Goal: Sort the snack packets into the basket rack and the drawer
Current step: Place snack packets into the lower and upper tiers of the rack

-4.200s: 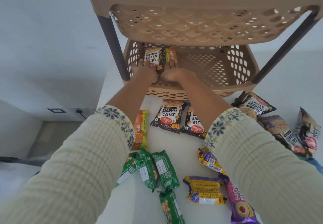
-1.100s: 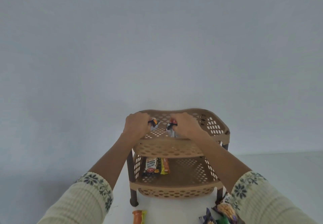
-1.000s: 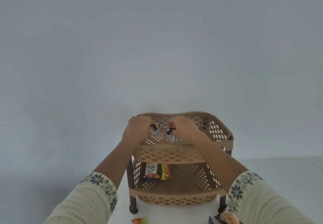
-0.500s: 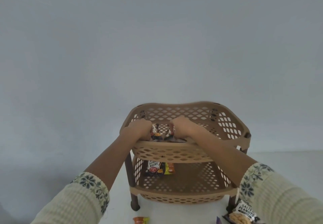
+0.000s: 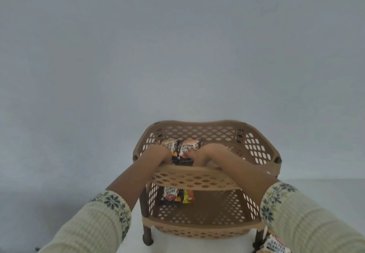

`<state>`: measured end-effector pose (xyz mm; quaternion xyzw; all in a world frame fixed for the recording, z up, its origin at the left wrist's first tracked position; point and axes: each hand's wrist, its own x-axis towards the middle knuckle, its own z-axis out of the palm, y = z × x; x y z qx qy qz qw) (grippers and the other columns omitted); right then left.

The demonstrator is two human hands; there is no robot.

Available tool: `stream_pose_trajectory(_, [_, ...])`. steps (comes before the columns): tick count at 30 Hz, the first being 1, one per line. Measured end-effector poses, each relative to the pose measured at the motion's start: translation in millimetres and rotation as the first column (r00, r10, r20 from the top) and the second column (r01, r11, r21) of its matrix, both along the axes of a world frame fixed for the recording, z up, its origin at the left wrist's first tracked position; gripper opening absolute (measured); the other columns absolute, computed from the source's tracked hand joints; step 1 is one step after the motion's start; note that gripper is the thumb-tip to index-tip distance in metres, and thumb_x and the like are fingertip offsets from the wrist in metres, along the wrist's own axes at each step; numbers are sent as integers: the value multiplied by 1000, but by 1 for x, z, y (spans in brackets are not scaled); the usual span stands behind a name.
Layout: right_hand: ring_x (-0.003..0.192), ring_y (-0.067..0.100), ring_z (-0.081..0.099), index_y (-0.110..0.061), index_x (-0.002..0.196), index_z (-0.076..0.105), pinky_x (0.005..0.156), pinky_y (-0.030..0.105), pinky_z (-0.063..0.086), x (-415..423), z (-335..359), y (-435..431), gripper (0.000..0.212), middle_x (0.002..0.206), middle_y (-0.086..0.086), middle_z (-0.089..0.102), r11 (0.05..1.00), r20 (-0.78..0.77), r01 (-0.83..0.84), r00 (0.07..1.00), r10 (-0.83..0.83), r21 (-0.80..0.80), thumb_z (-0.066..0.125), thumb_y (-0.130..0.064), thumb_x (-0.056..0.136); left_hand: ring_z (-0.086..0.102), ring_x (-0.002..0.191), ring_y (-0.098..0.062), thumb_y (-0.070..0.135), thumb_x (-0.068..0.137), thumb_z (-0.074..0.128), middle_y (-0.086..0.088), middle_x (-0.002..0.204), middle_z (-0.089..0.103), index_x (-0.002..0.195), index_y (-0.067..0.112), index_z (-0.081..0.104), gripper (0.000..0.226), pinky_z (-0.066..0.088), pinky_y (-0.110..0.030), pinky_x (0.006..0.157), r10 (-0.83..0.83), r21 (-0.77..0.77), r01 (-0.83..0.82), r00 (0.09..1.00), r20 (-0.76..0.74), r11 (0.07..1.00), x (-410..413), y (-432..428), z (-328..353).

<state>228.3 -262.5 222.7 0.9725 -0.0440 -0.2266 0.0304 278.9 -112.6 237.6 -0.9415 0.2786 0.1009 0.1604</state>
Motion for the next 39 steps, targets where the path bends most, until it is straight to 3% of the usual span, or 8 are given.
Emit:
stream_pose_trajectory(2, [149, 27, -1, -32, 152, 1, 119, 55, 12, -1, 3, -3, 83, 163, -1, -7, 999, 28, 12, 1000, -11, -33, 53, -38, 88, -1, 148, -36, 31, 97, 51, -15, 162, -7, 156, 16, 4, 77, 12, -51, 118, 9, 13, -10, 1000, 12, 1000, -1, -2, 3])
stream_pose_trajectory(7, [150, 26, 0, -35, 152, -4, 119, 52, 14, -19, -13, -2, 78, 162, -6, -10, 995, 5, 62, 998, -62, 78, 40, -16, 90, -4, 149, -34, 23, 96, 43, -11, 162, -11, 156, 17, 6, 71, 14, -52, 119, 8, -13, -9, 999, -38, 1000, -4, 3, -14])
stream_pose_trajectory(11, [149, 24, 0, -35, 152, -6, 121, 51, 9, -26, 5, -8, 87, 163, -2, -4, 978, 143, 65, 985, -95, 200, 44, -4, 87, -15, 148, -29, 22, 100, 32, -8, 162, -14, 155, 9, -3, 66, 1, -53, 120, -55, -101, 56, 998, 14, 993, 3, 6, -2])
stream_pose_trajectory(15, [148, 26, -11, -26, 153, -10, 120, 51, -1, -53, 24, -11, 82, 161, 5, -13, 973, 300, 36, 948, -105, 228, 45, -8, 94, -17, 148, -26, 33, 104, 29, -9, 161, -17, 154, 7, -6, 67, -1, -50, 120, -94, -208, 107, 993, 71, 972, -15, 10, 11])
stream_pose_trajectory(21, [147, 24, -17, -28, 153, -9, 119, 53, -2, -103, 38, -5, 65, 161, 6, -17, 999, 547, 51, 836, -45, 4, 32, -29, 102, -16, 148, -25, 56, 101, 19, -8, 162, -14, 154, 7, -4, 76, 2, -52, 120, -171, -342, 231, 965, 197, 911, -61, 12, 28])
stream_pose_trajectory(25, [148, 25, -13, -27, 154, -3, 120, 53, 1, -142, 36, -4, 61, 162, 8, -13, 996, 629, 87, 776, -49, -29, 29, -35, 102, -14, 149, -23, 58, 100, 18, -7, 163, -12, 155, 9, -2, 77, 4, -51, 119, -228, -404, 323, 937, 266, 856, -99, 7, 29])
stream_pose_trajectory(35, [150, 21, 4, -20, 147, 33, 117, 46, 15, -264, -17, -27, 49, 161, 9, 13, 994, 816, 73, 569, -104, 76, 39, -21, 98, 8, 150, -21, 40, 102, 34, -8, 161, 20, 151, 12, 29, 57, 15, -48, 120, -439, -433, 757, 643, 627, 489, -191, -19, -19])
stream_pose_trajectory(39, [149, 23, 9, -19, 146, 36, 116, 48, 21, -309, -50, -41, 47, 160, 9, 19, 985, 801, 137, 575, -165, 104, 40, -17, 99, 16, 149, -20, 28, 100, 37, -4, 157, 30, 146, 16, 40, 48, 15, -46, 120, -519, -407, 847, 531, 670, 342, -227, -37, -52])
